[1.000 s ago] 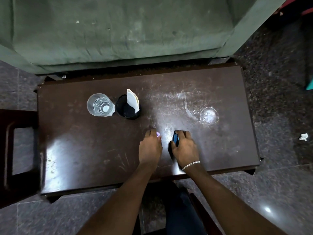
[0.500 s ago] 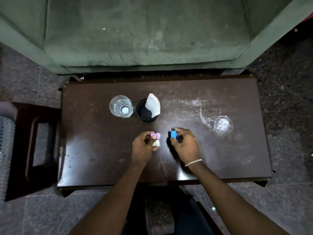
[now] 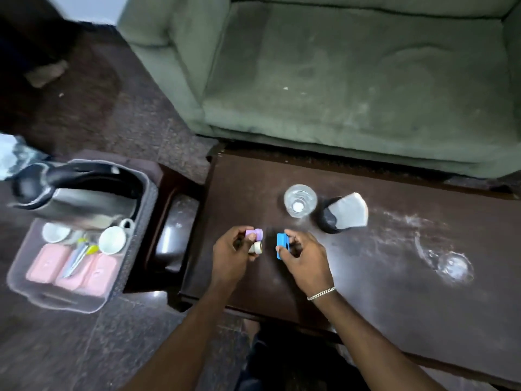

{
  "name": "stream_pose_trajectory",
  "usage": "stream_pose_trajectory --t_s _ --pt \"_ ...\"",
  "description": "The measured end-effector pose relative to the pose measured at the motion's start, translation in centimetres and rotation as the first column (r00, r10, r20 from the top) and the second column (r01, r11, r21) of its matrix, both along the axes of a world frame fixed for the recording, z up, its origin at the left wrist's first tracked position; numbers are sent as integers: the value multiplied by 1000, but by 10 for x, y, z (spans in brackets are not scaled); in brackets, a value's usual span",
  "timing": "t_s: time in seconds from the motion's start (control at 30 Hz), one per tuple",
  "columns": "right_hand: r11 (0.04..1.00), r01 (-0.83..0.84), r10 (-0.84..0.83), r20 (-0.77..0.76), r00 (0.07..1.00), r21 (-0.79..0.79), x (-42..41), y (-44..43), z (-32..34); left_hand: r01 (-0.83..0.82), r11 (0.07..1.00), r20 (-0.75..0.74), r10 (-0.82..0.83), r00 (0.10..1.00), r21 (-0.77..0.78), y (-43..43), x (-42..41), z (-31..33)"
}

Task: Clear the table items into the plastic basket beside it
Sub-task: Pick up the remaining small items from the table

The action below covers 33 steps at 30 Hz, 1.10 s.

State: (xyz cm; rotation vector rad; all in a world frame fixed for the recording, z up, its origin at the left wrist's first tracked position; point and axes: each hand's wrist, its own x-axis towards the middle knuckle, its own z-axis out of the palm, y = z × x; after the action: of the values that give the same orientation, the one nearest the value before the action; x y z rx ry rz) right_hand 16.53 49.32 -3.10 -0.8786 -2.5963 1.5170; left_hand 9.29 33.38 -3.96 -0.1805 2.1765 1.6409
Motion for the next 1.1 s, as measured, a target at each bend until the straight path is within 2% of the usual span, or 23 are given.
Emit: stream_pose_trajectory --t_s 0.17,0.4,0.57,0.67,0.77,0.9,1.1 --pt "992 -118 116 -51 992 -41 -54 -71 21 -85 996 -89 84 993 -12 -77 -28 31" --pt "950 -304 289 -169 942 -74 -121 -188 47 -225 967 -225 196 955 -115 -205 -62 63" --pt "899 -435 419 -181 890 -58 -152 -265 57 -286 939 -245 236 940 -190 -291 -77 72" --pt "872 -488 477 -148 866 -46 -161 -303 57 -267 922 -260 195 946 -281 -339 -86 75" --pt "839 -544 543 -73 837 5 -164 -335 52 -244 856 -310 105 945 -455 -381 -96 74" --pt "798 -598 594 63 802 80 -162 -368 44 -160 779 -245 9 969 -606 -423 -113 71" --pt "697 -679 650 197 734 231 -153 -392 33 -14 603 -168 -200 965 -798 -448 -136 69"
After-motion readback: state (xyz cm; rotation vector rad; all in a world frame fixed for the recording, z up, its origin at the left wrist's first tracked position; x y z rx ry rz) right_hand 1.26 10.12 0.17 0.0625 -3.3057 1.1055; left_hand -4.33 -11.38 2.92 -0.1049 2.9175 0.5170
